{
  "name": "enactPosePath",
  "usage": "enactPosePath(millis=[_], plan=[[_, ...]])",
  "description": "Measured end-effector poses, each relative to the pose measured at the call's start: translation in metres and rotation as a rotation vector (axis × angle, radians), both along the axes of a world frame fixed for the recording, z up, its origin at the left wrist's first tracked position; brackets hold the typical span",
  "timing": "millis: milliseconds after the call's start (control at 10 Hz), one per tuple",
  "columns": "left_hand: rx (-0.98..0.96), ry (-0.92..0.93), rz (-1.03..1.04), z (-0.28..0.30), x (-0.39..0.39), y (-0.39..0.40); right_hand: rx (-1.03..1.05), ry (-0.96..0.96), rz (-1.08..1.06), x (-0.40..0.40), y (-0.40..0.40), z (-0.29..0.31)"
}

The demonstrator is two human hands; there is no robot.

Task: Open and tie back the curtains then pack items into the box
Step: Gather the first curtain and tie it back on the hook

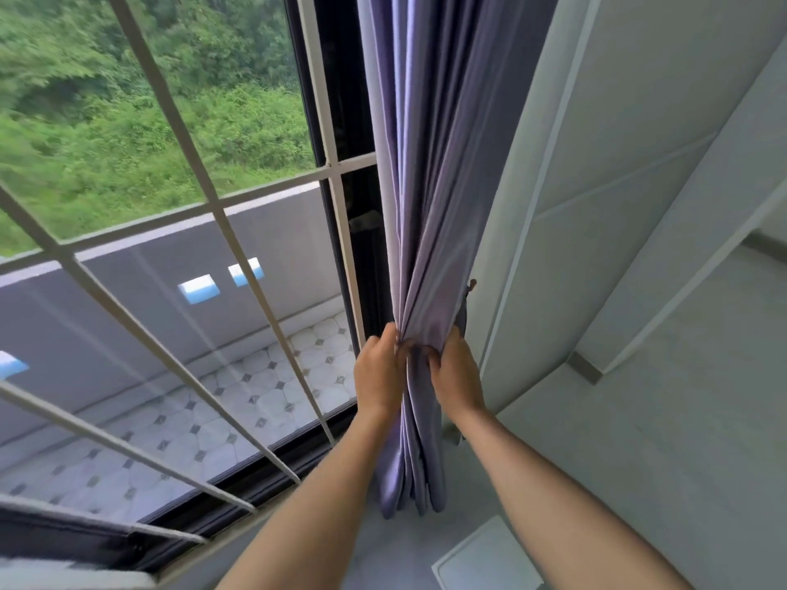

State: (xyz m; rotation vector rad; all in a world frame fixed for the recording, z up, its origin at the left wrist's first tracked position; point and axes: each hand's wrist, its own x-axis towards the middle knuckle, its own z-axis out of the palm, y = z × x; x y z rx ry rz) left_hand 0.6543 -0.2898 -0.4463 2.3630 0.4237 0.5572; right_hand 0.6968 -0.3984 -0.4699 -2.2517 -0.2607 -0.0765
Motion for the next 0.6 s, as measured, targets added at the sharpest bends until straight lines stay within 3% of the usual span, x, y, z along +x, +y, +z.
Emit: enactPosePath(millis=[100, 300, 400, 600], plan=[[-0.067, 0.056, 0.035, 0.006, 0.020, 0.001, 0.024, 0.034, -0.006, 0.006, 0.004, 0.008], [-0.005, -0.022, -0.032, 0.003, 0.016, 0.002, 0.042, 0.058, 0.068, 0.004, -0.005, 0.003], [0.076, -0.004, -0.023, 0.001, 0.016, -0.002, 0.034, 0.079, 0.088, 0.004, -0.005, -0.002], [0.473, -0.050, 0.034, -0.022, 0.008, -0.001, 0.037, 0.160, 0.050, -0.003, -0.004, -0.010]])
